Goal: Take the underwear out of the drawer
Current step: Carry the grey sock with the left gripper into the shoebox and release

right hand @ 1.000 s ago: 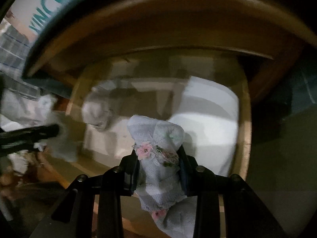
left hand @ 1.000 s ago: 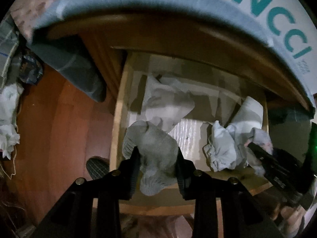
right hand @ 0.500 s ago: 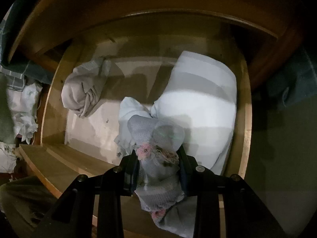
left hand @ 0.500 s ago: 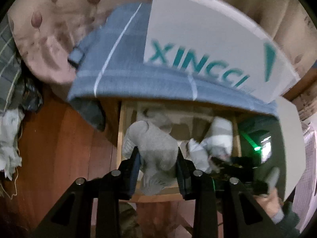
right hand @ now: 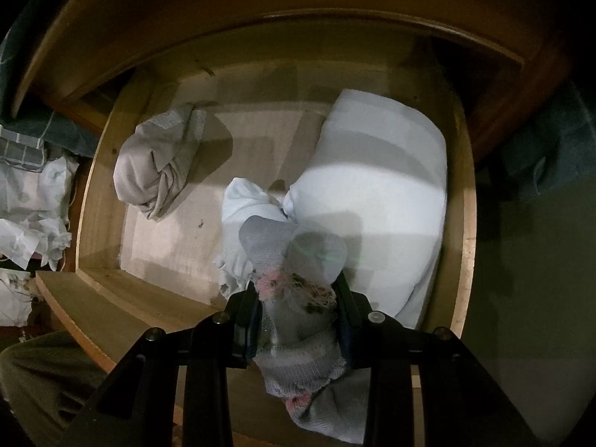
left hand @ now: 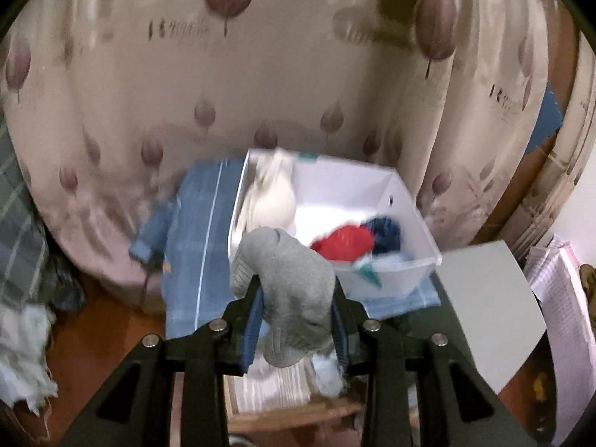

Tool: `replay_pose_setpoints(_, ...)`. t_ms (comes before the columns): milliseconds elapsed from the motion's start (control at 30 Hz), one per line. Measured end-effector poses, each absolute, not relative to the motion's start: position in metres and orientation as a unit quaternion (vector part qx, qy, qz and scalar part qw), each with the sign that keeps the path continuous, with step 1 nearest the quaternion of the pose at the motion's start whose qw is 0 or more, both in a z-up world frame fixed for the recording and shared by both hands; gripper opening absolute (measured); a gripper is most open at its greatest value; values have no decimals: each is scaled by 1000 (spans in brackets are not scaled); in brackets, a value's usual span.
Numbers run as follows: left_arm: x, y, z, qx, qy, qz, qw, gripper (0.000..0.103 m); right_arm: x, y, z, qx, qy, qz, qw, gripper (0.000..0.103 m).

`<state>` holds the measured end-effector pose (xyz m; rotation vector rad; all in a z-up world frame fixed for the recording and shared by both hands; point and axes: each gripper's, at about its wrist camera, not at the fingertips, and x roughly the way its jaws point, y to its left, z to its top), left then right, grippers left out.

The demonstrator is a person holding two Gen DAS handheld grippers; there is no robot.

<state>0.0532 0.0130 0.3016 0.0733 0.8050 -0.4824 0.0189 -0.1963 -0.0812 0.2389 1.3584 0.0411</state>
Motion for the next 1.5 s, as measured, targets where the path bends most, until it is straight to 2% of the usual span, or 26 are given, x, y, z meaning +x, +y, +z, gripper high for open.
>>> replay_pose_setpoints(100,72,-8,322,51,368,-238,897,33,19,-196,-83,112,630,19,768,32)
replay_pose_setpoints(233,107,-31,323,64,364,-243,897,33,19,-197,-83,113,631,21,767,32)
replay_pose_setpoints(600,174,-55,251,66,407,-224,883,33,21,-200,-86,124,635,25,762,32)
replay_pose_setpoints(867,183,-53,203,72,448,-189,871,33,22,-199,-86,118,636,27,762,33)
replay_pose_setpoints(1500,180,-42,189,-6,500,-115,858,33,22,-198,-86,114,638,26,761,34)
